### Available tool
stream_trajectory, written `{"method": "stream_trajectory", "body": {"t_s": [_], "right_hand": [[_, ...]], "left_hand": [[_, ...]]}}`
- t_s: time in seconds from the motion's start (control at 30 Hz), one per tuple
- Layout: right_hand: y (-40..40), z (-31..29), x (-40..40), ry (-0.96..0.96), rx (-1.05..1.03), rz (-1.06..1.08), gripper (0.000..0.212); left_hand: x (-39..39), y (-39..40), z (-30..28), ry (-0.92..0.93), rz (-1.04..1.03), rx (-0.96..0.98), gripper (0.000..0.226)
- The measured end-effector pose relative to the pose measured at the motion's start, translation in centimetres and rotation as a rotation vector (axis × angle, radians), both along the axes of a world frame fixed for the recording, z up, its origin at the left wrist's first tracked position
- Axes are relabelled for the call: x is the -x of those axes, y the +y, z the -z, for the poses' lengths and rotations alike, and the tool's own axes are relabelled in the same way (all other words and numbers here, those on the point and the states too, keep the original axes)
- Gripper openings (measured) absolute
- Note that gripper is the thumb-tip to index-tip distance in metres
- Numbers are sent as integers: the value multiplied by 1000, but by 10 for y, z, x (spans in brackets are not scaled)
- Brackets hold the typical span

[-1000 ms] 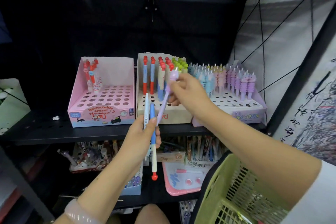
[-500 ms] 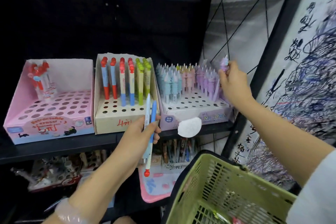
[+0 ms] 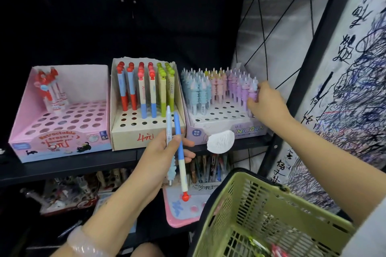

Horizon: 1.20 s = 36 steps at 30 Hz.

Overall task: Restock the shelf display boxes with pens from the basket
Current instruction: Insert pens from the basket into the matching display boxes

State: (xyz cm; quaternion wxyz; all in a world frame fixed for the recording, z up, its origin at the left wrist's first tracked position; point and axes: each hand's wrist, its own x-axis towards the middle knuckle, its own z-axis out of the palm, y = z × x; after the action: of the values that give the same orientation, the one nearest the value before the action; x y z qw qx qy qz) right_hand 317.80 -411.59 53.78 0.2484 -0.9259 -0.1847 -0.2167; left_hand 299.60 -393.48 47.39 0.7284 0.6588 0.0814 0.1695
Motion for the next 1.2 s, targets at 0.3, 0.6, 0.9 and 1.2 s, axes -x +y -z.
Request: {"method": "stream_trajectory", "body": {"t_s": [0.3,0.6,0.9,1.2], "right_hand": [[59,-5,93,-27,31,-764,20],[76,15,125,-518,383,-1056,20],[122,-9,105,81,-465,-694,7],[167,-4,99,184,-265,-632,14]], "left_hand": [[5,-1,-9,-69,-31,202,10],[16,19,-13,-50,-109,391,16],[37,44,-3,-16,-218,153,17],[48,67,6,-20,-257,327,21]]}}
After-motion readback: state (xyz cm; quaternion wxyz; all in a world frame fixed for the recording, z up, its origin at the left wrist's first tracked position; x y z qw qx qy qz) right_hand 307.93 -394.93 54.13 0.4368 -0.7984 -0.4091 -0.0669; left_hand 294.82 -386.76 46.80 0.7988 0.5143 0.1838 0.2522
